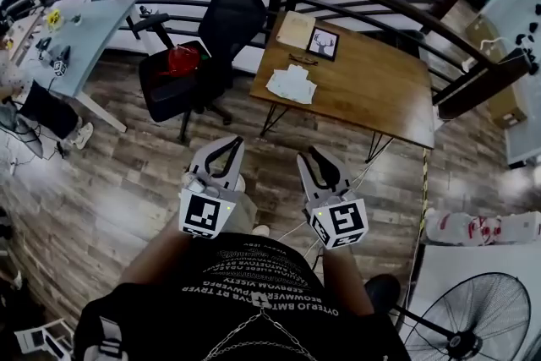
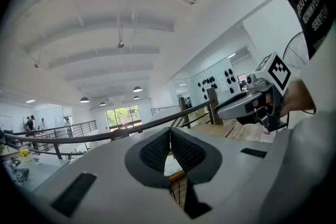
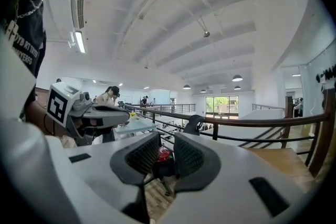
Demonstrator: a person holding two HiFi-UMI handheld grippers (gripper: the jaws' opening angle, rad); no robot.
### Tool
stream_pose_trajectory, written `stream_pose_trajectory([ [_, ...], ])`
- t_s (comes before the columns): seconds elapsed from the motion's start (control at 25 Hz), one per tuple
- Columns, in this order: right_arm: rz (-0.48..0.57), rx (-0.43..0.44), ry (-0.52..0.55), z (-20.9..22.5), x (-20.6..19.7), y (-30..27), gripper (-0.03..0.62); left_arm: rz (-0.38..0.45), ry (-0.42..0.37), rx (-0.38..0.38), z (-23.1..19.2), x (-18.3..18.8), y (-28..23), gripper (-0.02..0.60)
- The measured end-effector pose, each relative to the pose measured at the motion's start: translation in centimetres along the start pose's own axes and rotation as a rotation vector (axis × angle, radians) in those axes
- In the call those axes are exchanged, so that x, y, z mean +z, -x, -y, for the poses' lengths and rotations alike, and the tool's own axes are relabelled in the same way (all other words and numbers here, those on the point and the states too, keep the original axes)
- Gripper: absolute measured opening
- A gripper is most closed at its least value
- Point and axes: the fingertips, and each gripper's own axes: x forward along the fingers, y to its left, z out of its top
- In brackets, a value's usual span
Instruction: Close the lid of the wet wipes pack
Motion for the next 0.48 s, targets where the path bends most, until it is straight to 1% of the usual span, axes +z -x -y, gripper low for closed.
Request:
stream_pose_trajectory([
  [0.2,-0.018,-0.007,-0.008,0.0,-0.4,-0.4,0.098,-0.001,0.022,-0.029,0.0,-0.4,-0.7,0.029],
  [0.48,-0.047,-0.027,-0.044,1.5,-1.8,-1.4,0.098,-0.019,0.044,-0.073,0.1,-1.6,-3.0,0.028],
])
